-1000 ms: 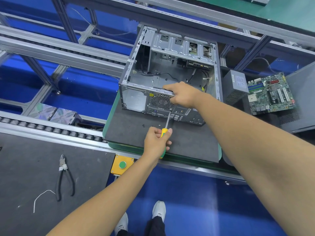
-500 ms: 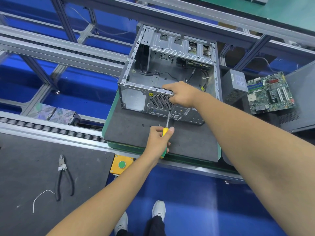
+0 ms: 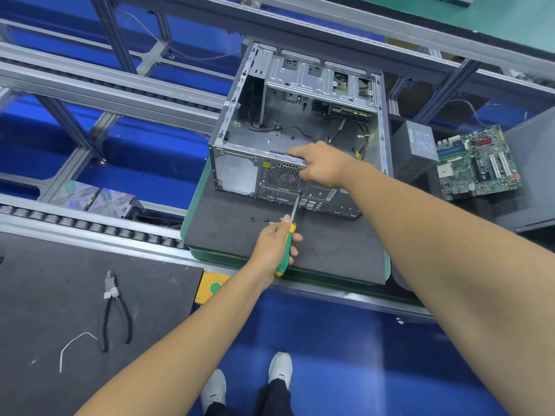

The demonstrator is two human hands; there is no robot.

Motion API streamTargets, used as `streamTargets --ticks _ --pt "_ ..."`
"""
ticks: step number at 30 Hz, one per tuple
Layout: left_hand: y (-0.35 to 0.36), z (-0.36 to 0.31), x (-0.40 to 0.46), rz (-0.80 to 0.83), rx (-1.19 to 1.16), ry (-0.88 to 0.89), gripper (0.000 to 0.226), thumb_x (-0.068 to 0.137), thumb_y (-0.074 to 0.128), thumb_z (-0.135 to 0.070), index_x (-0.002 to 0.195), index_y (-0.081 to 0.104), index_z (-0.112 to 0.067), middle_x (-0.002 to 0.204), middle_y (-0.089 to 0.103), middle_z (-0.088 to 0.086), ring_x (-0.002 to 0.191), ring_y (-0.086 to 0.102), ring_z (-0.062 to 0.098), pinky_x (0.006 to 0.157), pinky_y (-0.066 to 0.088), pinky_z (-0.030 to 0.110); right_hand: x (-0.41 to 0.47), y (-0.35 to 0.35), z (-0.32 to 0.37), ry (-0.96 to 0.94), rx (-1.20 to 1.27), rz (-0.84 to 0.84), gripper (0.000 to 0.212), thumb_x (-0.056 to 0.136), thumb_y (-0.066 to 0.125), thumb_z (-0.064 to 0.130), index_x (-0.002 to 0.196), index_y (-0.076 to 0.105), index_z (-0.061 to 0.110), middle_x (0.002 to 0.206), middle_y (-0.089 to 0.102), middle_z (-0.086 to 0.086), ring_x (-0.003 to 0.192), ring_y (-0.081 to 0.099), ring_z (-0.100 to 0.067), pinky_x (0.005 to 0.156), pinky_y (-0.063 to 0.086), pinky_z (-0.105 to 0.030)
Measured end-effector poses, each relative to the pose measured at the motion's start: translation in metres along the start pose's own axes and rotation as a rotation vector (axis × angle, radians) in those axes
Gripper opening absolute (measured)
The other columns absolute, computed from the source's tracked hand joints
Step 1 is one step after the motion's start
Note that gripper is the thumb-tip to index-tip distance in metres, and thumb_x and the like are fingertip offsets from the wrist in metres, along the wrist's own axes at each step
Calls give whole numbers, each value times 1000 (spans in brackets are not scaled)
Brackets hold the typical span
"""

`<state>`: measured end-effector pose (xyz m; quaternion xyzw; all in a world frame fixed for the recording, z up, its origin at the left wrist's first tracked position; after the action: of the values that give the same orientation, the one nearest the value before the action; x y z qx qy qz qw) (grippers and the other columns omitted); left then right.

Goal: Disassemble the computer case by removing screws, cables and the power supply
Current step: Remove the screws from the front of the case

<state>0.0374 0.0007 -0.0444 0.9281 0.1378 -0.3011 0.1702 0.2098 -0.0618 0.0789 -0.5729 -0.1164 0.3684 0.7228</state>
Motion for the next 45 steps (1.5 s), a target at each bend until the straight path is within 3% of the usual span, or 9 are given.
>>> streamTargets --ticks 2,5,10,14,22,27,30,34,45 --pt "-1 0 -1 -33 38 52 40 96 69 -43 113 51 -11 101 62 3 53 56 6 46 47 25 0 0 1 -7 -4 0 43 83 56 8 125 57 18 59 42 4 53 40 -13 50 23 -31" --pt "-5 2 -1 -79 27 76 41 88 81 -36 101 49 -12 97 62 7 57 62 7 49 50 26 0 0 0 -5 -2 0 45 85 57 9 128 56 19 60 43 4 54 41 -13 51 24 -31" --pt "2 -3 -3 10 -80 40 34 98 68 -38 98 51 -8 85 62 11 55 63 16 47 51 28 0 1 0 -4 -5 17 44 84 56 9 127 55 20 62 45 -2 55 42 -18 52 27 -32" --pt "6 -7 -7 125 -85 -42 33 106 54 -40 100 59 -8 79 63 2 57 58 14 51 49 26 0 0 1 3 -8 16 50 85 56 10 134 54 21 64 45 1 57 45 -17 52 27 -32" --pt "0 -3 -10 82 66 63 37 108 46 -41 111 62 -8 77 59 1 50 49 12 47 44 27 0 1 -1 -1 -20 18 42 84 55 9 124 55 23 62 43 -2 56 41 -21 51 25 -32" --pt "3 4 -12 57 152 166 14 107 49 -40 113 58 -30 75 60 3 46 47 13 43 38 25 0 2 0 -11 -25 31 35 82 55 9 111 53 28 61 44 -5 57 41 -24 52 26 -33" --pt "2 1 -10 49 165 219 20 108 47 -37 121 59 -47 70 61 -2 47 48 13 43 39 25 0 2 1 -16 -33 37 34 81 54 11 98 40 37 64 48 -8 61 44 -26 53 29 -35" --pt "1 -6 -6 31 159 221 24 107 46 -34 117 60 -51 64 60 -7 47 47 13 43 39 25 2 3 -2 -2 -28 34 36 82 54 11 110 51 33 66 51 -11 61 46 -26 54 32 -36" --pt "-2 -3 -3 8 169 235 28 106 47 -35 112 60 -59 64 58 -6 48 48 13 43 40 27 4 4 -3 -4 -25 19 46 83 56 12 128 55 24 70 55 -7 63 51 -24 53 31 -34"
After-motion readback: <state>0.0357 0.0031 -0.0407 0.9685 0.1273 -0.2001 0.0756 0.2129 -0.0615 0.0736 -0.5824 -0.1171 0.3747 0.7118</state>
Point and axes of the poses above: each hand's wrist, its own x-axis towards the middle knuckle, its own y-axis out of the palm, z = x × y, the point moved 4 cm from there along x, towards the middle knuckle
